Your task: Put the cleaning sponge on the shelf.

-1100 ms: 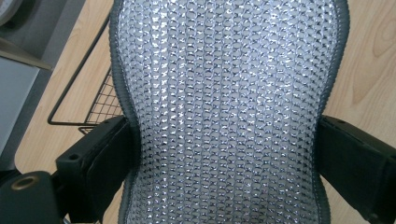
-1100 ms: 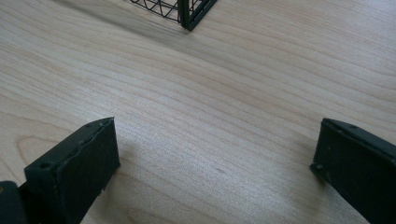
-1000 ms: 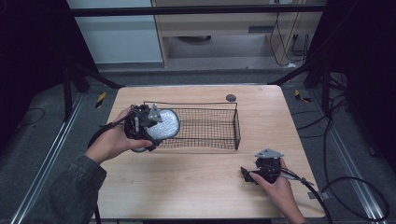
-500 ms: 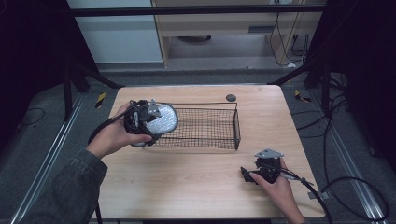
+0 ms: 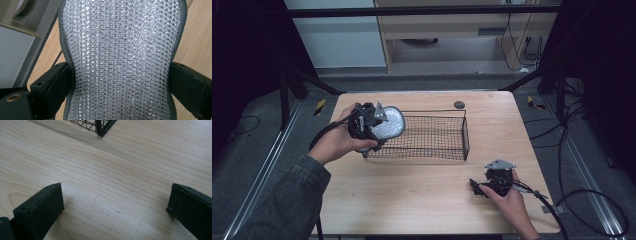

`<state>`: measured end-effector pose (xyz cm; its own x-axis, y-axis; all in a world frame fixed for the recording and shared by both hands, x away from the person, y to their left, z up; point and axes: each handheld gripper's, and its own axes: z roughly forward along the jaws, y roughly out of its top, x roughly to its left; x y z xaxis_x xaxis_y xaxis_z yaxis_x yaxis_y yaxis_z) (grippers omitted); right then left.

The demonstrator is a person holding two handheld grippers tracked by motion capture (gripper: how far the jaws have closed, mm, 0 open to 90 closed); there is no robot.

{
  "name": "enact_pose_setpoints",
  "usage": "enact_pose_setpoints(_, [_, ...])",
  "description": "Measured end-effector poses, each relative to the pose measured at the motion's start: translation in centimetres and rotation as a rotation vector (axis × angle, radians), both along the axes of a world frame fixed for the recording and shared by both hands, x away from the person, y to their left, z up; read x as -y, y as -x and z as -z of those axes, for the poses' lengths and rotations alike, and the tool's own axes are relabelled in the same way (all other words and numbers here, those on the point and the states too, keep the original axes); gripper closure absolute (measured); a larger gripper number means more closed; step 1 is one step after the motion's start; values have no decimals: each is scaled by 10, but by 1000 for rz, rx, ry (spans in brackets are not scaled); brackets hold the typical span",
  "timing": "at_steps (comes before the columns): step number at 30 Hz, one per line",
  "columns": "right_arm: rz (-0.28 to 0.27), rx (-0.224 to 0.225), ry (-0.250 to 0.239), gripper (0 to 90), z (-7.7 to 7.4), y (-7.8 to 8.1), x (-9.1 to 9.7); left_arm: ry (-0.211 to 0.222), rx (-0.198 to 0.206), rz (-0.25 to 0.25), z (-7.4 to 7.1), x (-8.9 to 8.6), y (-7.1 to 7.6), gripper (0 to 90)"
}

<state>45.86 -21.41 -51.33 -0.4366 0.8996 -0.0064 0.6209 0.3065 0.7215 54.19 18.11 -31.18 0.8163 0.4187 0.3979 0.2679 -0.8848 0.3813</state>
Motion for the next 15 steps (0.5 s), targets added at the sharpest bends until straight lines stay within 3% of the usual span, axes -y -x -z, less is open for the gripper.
enact_pose_setpoints(11, [0, 1, 0, 4, 0, 0, 0, -22, 26, 13, 2, 2, -9, 69])
enact_pose_setpoints(15, [0, -1, 0, 4, 0, 0, 0, -41, 39, 39, 7, 4, -14, 69])
